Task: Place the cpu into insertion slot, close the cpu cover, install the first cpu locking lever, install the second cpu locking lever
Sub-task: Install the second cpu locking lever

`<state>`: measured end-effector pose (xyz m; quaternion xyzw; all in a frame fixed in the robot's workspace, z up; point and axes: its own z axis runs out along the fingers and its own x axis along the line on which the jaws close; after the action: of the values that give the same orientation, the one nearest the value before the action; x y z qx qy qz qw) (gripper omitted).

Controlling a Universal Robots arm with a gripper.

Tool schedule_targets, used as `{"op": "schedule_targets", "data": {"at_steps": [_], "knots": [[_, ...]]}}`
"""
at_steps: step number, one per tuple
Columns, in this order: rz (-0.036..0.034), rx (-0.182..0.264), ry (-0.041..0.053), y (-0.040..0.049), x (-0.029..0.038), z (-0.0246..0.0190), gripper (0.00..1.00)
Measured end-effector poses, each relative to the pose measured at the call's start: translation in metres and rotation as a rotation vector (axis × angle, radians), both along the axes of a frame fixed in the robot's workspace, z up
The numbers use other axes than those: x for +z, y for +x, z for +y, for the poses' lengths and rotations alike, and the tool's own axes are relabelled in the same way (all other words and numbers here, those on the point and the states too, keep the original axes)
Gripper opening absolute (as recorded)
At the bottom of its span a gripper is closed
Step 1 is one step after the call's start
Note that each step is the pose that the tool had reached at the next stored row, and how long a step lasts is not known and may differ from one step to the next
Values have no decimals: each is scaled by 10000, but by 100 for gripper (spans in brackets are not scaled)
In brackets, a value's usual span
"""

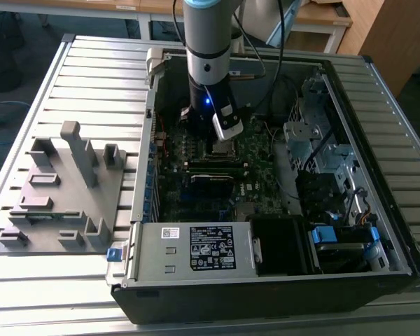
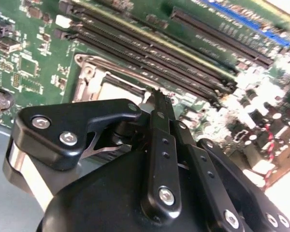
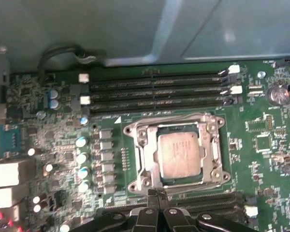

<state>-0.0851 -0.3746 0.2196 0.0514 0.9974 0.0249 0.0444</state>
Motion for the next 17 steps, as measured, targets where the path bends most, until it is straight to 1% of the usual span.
{"op": "schedule_targets", "data": {"at_steps": [6,8,9,12,13,17], "knots": [[1,-1,-105,131,-9,85,10],[2,-2,-146,171,-12,119,10],[2,-4,-166,183,-13,145,10],[3,-2,-231,204,-18,238,10],[4,-2,-251,215,-19,258,10],[5,-3,-328,302,-24,286,10]]}}
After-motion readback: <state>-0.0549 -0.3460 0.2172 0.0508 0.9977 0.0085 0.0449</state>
